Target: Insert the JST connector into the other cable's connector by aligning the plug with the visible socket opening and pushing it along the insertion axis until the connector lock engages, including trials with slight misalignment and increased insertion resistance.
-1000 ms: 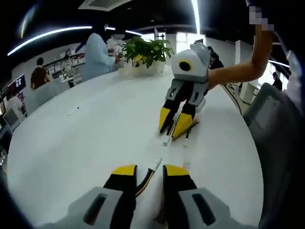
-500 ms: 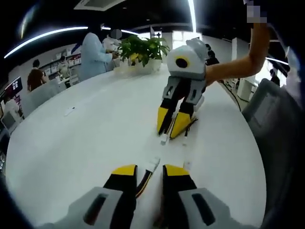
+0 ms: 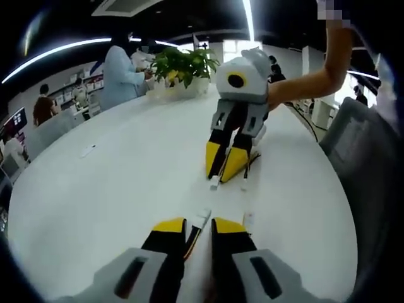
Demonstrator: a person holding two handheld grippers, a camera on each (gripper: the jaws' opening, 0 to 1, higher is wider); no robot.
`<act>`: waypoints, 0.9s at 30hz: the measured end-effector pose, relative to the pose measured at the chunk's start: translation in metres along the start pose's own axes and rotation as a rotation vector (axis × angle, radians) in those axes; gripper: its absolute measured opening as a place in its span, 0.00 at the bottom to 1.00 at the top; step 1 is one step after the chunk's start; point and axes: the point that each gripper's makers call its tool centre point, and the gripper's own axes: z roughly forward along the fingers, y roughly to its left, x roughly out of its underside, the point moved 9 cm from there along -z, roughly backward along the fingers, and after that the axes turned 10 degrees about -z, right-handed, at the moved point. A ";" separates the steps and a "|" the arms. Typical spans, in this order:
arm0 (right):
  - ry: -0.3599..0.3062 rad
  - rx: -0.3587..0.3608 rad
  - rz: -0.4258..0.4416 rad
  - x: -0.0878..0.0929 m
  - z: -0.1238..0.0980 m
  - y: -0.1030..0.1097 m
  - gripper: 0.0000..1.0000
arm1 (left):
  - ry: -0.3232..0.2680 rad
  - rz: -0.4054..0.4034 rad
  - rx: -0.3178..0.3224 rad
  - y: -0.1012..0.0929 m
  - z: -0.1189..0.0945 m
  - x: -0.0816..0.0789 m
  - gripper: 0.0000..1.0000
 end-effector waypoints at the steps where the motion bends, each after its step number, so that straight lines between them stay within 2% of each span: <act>1: -0.001 0.000 0.001 0.000 0.000 0.000 0.06 | 0.001 -0.002 0.005 0.000 0.001 0.000 0.09; 4: -0.006 0.000 0.007 0.000 0.001 0.000 0.05 | 0.012 0.022 0.012 0.000 0.003 0.003 0.08; 16: -0.017 -0.002 0.019 -0.002 0.000 0.005 0.05 | -0.024 0.007 0.035 0.002 0.006 0.005 0.07; 27: -0.037 -0.013 0.019 -0.002 -0.001 0.007 0.04 | -0.043 0.006 0.058 0.003 0.006 0.005 0.00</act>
